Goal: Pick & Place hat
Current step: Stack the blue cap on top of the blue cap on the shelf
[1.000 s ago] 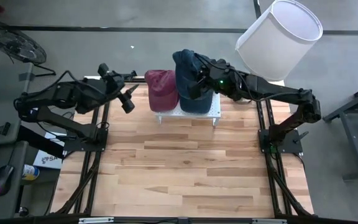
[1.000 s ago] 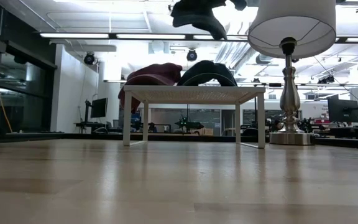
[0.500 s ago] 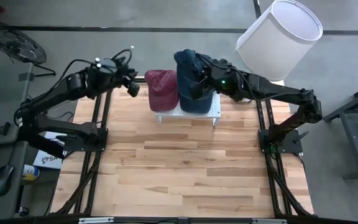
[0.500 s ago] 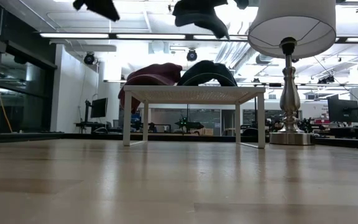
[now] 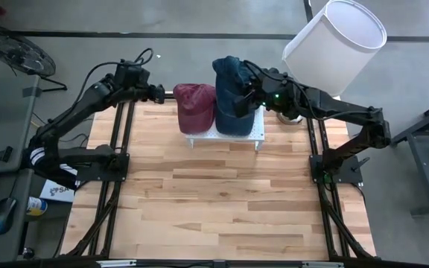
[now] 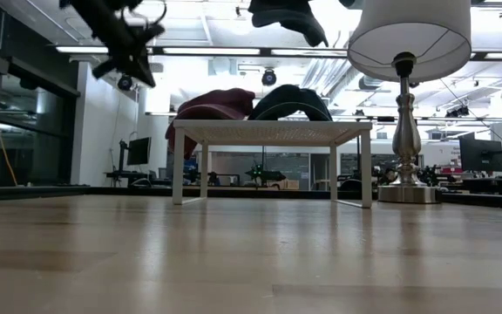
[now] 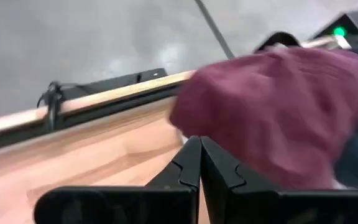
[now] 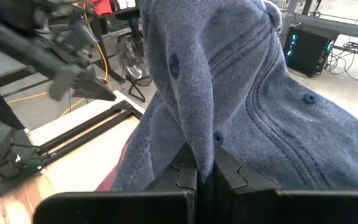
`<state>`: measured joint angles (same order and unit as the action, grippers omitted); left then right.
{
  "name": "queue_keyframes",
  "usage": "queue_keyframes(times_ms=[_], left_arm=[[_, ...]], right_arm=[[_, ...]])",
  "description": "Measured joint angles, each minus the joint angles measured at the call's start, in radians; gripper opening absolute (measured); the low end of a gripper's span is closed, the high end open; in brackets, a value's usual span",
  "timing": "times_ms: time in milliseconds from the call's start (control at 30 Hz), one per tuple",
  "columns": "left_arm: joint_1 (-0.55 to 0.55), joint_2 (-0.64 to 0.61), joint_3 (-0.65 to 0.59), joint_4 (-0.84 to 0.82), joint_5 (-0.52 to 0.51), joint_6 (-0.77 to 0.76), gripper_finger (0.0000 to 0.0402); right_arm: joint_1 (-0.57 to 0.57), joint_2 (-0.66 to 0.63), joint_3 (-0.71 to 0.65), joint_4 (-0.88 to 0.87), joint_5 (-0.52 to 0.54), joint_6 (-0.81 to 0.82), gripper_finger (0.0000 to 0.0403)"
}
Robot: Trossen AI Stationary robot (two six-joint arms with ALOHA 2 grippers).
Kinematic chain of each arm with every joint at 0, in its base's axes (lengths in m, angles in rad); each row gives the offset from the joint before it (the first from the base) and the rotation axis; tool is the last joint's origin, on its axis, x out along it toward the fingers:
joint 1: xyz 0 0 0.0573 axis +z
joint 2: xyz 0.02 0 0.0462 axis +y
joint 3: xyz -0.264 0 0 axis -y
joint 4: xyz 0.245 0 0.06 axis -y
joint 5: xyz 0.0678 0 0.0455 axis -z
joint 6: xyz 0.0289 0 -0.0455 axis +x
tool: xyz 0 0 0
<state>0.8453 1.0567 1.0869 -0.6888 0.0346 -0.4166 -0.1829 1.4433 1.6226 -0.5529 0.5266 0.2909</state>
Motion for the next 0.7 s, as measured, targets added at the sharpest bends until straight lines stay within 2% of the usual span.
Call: queue_keyframes(times_ms=[167, 367, 700], left_arm=[[0.079, 0.046, -0.088, 0.059, 0.078, -0.075, 0.0001], [0.12, 0.124, -0.156, 0.169, 0.184, -0.116, 0.0001], [0.117, 0.255, -0.168, 0.225, 0.197, -0.136, 0.0]], right_arm=[[0.0, 0.0, 0.0, 0.001, 0.004, -0.003, 0.0003], [0.0, 0.0, 0.0, 0.0, 0.005, -0.011, 0.0003], [0.0, 0.0, 0.0, 0.0, 0.005, -0.011, 0.0003]])
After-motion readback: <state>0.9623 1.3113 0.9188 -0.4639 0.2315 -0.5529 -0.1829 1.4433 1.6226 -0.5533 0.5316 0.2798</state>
